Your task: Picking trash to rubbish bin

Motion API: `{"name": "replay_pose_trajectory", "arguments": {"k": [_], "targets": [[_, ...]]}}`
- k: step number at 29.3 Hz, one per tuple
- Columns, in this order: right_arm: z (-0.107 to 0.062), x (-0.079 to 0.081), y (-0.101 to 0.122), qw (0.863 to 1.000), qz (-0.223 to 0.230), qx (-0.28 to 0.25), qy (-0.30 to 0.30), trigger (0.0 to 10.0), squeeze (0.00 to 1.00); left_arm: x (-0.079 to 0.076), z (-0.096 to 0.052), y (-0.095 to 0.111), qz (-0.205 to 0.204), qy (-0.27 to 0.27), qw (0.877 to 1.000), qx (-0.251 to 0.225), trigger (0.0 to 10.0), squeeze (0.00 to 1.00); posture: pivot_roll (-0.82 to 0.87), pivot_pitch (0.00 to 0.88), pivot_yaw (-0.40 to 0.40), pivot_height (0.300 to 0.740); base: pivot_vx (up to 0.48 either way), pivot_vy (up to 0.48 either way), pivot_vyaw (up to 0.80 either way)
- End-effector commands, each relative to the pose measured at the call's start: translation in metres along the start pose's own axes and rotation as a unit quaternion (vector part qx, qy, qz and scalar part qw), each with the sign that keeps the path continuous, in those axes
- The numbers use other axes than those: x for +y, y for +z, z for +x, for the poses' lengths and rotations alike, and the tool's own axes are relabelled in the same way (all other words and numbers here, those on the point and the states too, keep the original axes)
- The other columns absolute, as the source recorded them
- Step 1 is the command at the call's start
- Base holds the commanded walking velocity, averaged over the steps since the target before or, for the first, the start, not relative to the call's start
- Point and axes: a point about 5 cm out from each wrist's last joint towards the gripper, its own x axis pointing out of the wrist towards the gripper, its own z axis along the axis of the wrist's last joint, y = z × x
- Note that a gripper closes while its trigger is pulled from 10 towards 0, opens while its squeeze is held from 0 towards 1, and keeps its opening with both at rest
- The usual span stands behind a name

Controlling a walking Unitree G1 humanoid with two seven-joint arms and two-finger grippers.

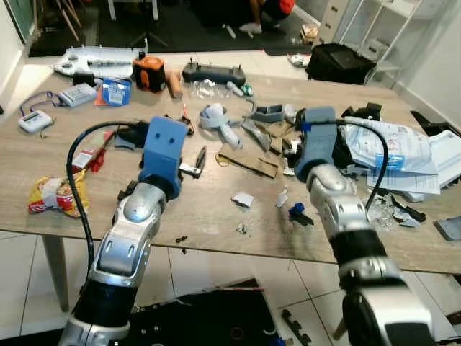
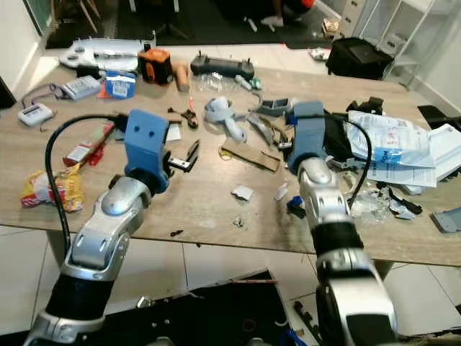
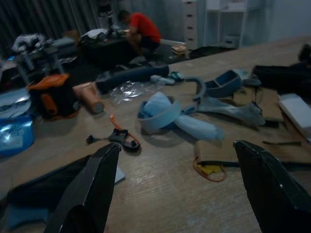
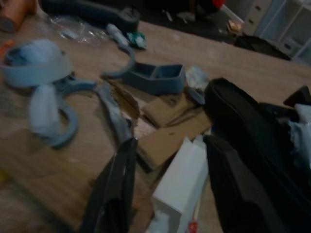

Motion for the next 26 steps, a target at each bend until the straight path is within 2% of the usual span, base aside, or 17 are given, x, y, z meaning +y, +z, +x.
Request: {"name": "replay_pose_trajectory", "arguments": {"k": [1,4,6,13,14,17,20,26], "targets": [[0.001,-0.007,-0.011,1.0,-0.011,0.017,-0.019,10.0,1.0,-0.004,0.0,-0.001,0.007,-0.026,1.0,-0.004,10.0,0.0,0.1,0.212,-0.085,0.74,0.0,0.0,0.0],[0.003,-0.011,-0.01,0.999,-0.024,0.017,-0.032,10.0,1.0,-0.006,0.0,0.003,-0.007,-0.04,0.999,-0.014,10.0,0.0,0.1,0.23,-0.083,0.74,0.0,0.0,0.0],[0.005,-0.016,-0.011,0.998,-0.03,0.025,-0.046,10.0,1.0,-0.012,0.001,0.008,-0.023,-0.068,0.997,-0.03,10.0,0.0,0.1,0.263,-0.082,0.74,0.0,0.0,0.0],[0.007,-0.03,-0.011,0.995,-0.043,0.021,-0.088,10.0,1.0,-0.029,0.003,0.018,-0.025,-0.126,0.99,-0.064,10.0,0.0,0.11,0.318,-0.083,0.74,0.0,0.0,0.0],[0.007,-0.034,-0.01,0.994,-0.036,0.019,-0.098,10.0,0.0,-0.032,0.003,0.021,-0.027,-0.13,0.989,-0.072,10.0,0.0,0.1,0.339,-0.08,0.74,0.0,0.0,0.0],[0.007,-0.034,-0.011,0.994,-0.025,0.025,-0.099,10.0,0.0,-0.034,0.003,0.022,-0.028,-0.133,0.988,-0.074,10.0,0.0,0.11,0.35,-0.078,0.74,0.0,0.0,0.0],[0.006,-0.028,-0.024,0.995,0.006,0.06,-0.079,10.0,0.0,-0.04,0.0,0.02,-0.022,-0.145,0.987,-0.071,10.0,0.0,0.12,0.356,-0.08,0.74,0.0,0.0,0.0],[0.002,-0.023,-0.037,0.994,0.028,0.081,-0.071,10.0,0.0,-0.046,0.0,0.022,-0.018,-0.144,0.987,-0.075,10.0,0.0,0.15,0.368,-0.089,0.74,0.0,0.0,0.0]]}}
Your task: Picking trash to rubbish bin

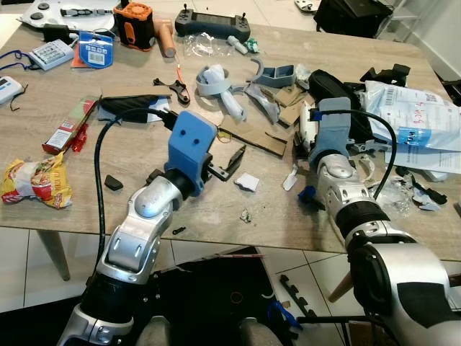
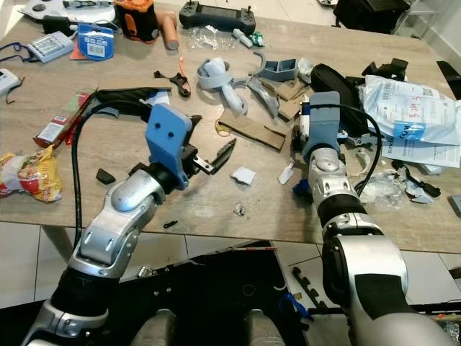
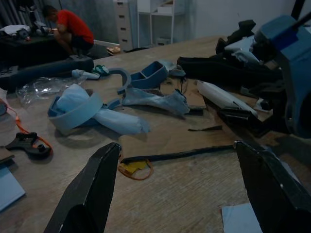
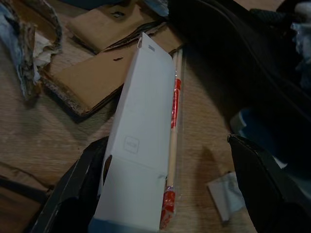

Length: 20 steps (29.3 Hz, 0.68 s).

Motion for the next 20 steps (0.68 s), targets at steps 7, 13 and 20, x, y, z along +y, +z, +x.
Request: {"name": "replay_pose_trajectory", "arguments": {"k": [7,13,20], "targets": [[-0.0071,0.0062,-0.0287,0.998,0.025,0.044,0.027,0.0,0.0,-0.013,-0.002,0.0005,0.004,-0.013,1.0,-0.001,10.0,0.0,0.17,0.37,-0.091,0.74,0.0,0.0,0.0],[-0.0081,0.007,-0.0285,0.998,0.04,0.028,0.039,0.0,0.0,-0.0151,-0.0039,-0.0004,0.002,-0.01,1.0,0.001,10.0,0.0,0.17,0.361,-0.085,0.74,0.0,0.0,0.0],[-0.0089,0.0031,-0.0266,0.997,0.069,0.003,0.025,0.0,0.0,-0.0146,-0.0009,0.0037,0.01,-0.005,1.0,-0.003,10.0,0.0,0.21,0.348,-0.077,0.74,0.0,0.0,0.0]]}}
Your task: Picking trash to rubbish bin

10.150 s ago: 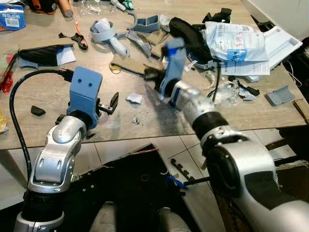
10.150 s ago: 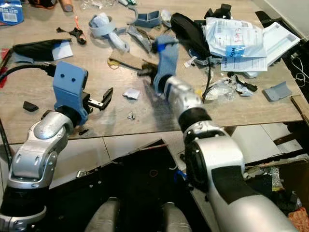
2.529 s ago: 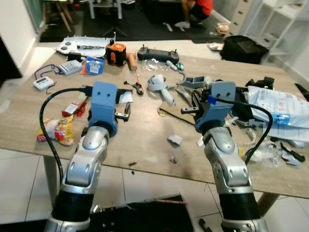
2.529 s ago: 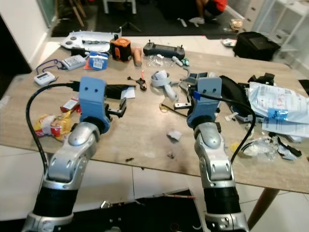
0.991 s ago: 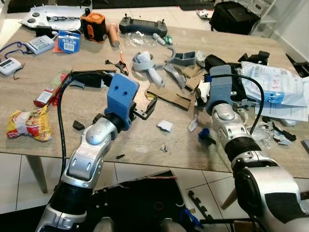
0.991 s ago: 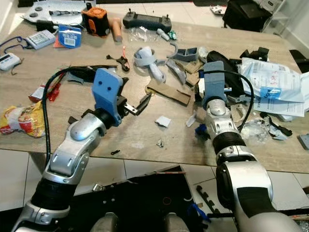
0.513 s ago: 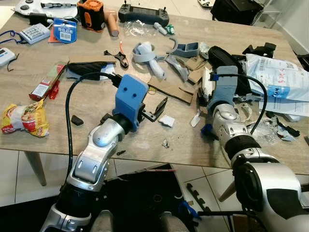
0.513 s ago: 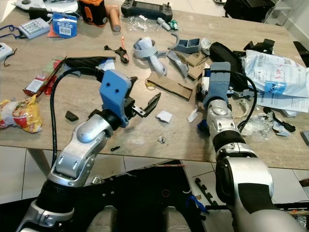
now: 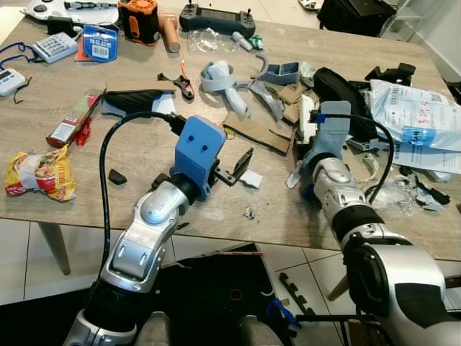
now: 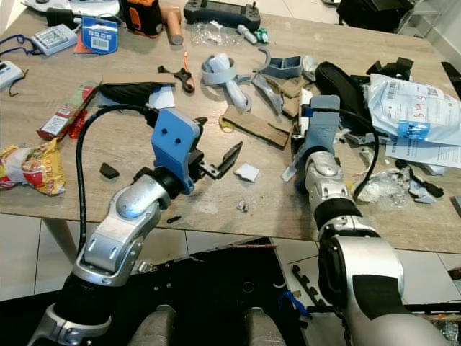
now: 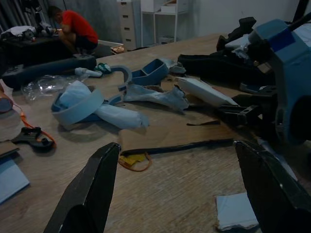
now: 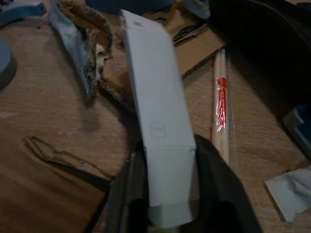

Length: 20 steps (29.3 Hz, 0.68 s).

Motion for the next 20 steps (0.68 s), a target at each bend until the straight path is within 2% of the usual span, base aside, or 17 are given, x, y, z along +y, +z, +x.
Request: {"name": "replay_pose_trajectory", "arguments": {"k": [1,5,8,12,13,14,16,17,20], "targets": [[-0.007,-0.005,-0.021,0.999,0.018,0.029,-0.013,0.0,0.0,-0.005,0.001,0.002,0.001,-0.006,1.0,-0.002,10.0,0.0,0.21,0.348,-0.077,0.74,0.0,0.0,0.0],[-0.006,-0.005,-0.017,0.999,0.029,0.01,-0.017,0.0,0.0,-0.003,0.0,0.002,0.007,-0.002,1.0,-0.001,10.0,0.0,0.22,0.335,-0.076,0.74,0.0,0.0,0.0],[-0.005,-0.003,-0.007,0.999,0.04,-0.02,-0.014,0.0,0.0,-0.001,-0.001,0.003,0.013,0.006,1.0,0.001,10.0,0.0,0.22,0.326,-0.082,0.74,0.0,0.0,0.0],[-0.003,-0.002,0.01,0.995,0.064,-0.076,-0.013,0.0,0.0,0.008,-0.003,0.0,0.024,0.042,0.999,0.012,10.0,0.0,0.23,0.308,-0.092,0.74,0.0,0.0,0.0],[-0.003,-0.002,0.01,0.995,0.064,-0.076,-0.013,0.0,0.0,0.008,-0.003,0.0,0.024,0.042,0.999,0.012,10.0,0.0,0.23,0.308,-0.092,0.74,0.0,0.0,0.0],[-0.004,0.0,0.021,0.99,0.075,-0.116,-0.009,0.0,0.0,0.018,-0.005,-0.002,0.022,0.086,0.996,0.018,10.0,0.0,0.23,0.287,-0.093,0.74,0.0,0.0,0.0],[-0.004,0.001,0.025,0.988,0.078,-0.132,-0.007,0.0,0.0,0.023,-0.007,-0.002,0.018,0.106,0.994,0.02,10.0,0.0,0.23,0.287,-0.093,0.74,0.0,0.0,0.0],[-0.007,0.002,0.035,0.982,0.081,-0.172,-0.006,0.0,0.0,0.033,-0.011,-0.003,0.004,0.143,0.989,0.021,10.0,0.0,0.22,0.263,-0.086,0.74,0.0,0.0,0.0],[-0.014,0.005,0.045,0.971,0.091,-0.219,-0.003,0.0,0.0,0.047,-0.022,-0.007,-0.015,0.188,0.982,0.023,10.0,0.0,0.18,0.224,-0.069,0.74,0.0,0.0,0.0]]}}
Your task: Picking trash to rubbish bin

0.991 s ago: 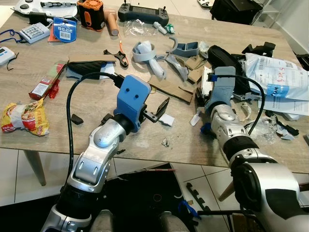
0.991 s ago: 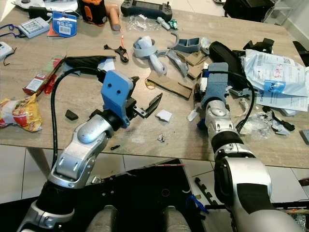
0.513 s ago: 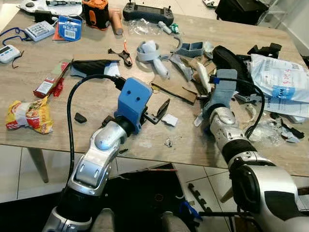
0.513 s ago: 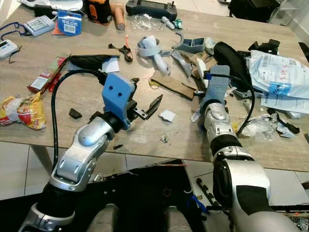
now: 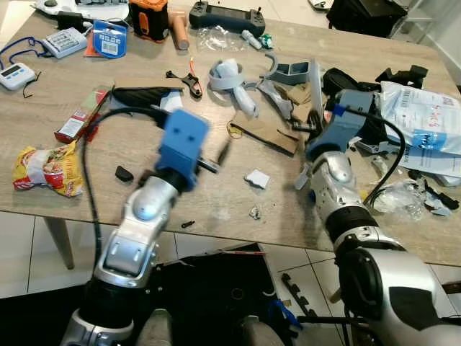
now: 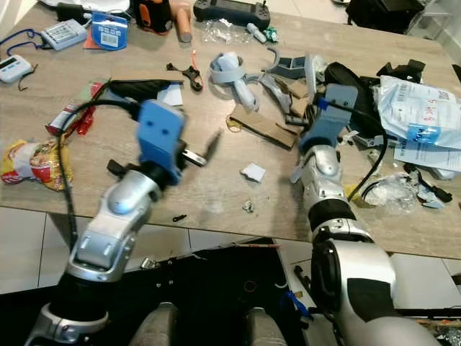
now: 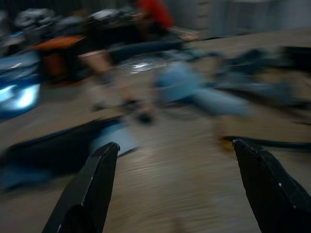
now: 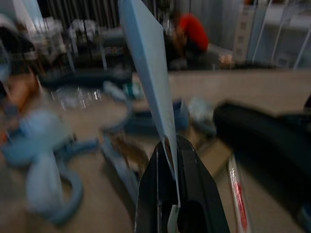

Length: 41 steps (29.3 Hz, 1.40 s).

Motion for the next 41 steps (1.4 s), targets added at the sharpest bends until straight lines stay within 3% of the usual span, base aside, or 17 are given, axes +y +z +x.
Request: {"name": "replay_pose_trajectory", "arguments": {"k": [1,5,7,12,13,15,16,18,24,33,41], "targets": [[-0.008,-0.002,0.0,1.0,0.009,-0.017,-0.007,0.0,0.0,0.003,-0.006,-0.007,-0.017,0.018,1.0,0.013,10.0,0.0,0.18,0.224,-0.069,0.74,0.0,0.0,0.0],[-0.013,0.002,0.002,1.0,0.001,-0.031,0.003,0.0,0.0,0.006,-0.009,-0.011,-0.025,0.031,0.999,0.019,10.0,0.0,0.16,0.201,-0.054,0.74,0.0,0.0,0.0],[-0.037,0.002,-0.001,0.999,-0.009,-0.038,-0.004,0.0,0.0,-0.002,-0.015,-0.022,-0.05,0.037,0.997,0.034,10.0,0.0,0.14,0.16,-0.037,0.74,0.0,0.0,0.0],[-0.057,0.0,-0.003,1.0,-0.004,-0.022,-0.021,0.0,0.0,-0.008,-0.015,-0.023,-0.052,0.039,0.997,0.044,10.0,0.0,0.15,0.152,-0.063,0.74,0.0,0.0,0.0],[-0.063,0.004,-0.006,1.0,-0.014,-0.004,-0.013,3.5,0.0,-0.008,-0.016,-0.023,-0.058,0.044,0.996,0.049,10.0,0.0,0.15,0.149,-0.075,0.74,0.0,0.0,0.0],[-0.066,0.006,-0.008,1.0,-0.022,0.009,-0.006,3.5,0.0,-0.008,-0.016,-0.024,-0.062,0.048,0.996,0.053,10.0,0.0,0.16,0.147,-0.078,0.74,0.0,0.0,0.0],[-0.069,0.011,-0.014,0.999,-0.031,0.03,0.004,10.0,0.0,-0.007,-0.018,-0.025,-0.064,0.055,0.995,0.054,10.0,0.0,0.16,0.14,-0.082,0.74,0.0,0.0,0.0],[-0.071,0.017,-0.018,0.998,-0.034,0.049,0.016,10.0,0.0,-0.005,-0.023,-0.027,-0.056,0.059,0.995,0.055,10.0,0.0,0.15,0.129,-0.082,0.74,0.0,0.0,0.0],[-0.071,0.028,-0.006,0.997,-0.059,0.034,0.041,10.0,0.0,-0.004,-0.027,-0.034,-0.055,0.058,0.994,0.074,10.0,0.0,0.14,0.122,-0.084,0.74,0.0,0.0,0.0],[-0.076,0.022,-0.009,0.996,-0.058,0.062,0.019,10.0,0.0,-0.008,-0.022,-0.032,-0.028,0.046,0.996,0.075,10.0,0.0,0.15,0.119,-0.085,0.74,0.0,0.0,0.0],[-0.082,0.012,-0.009,0.993,-0.074,0.086,-0.011,10.0,0.0,-0.014,-0.017,-0.032,-0.035,0.031,0.996,0.074,10.0,0.0,0.12,0.11,-0.047,0.74,0.0,0.0,-0.8]]}}
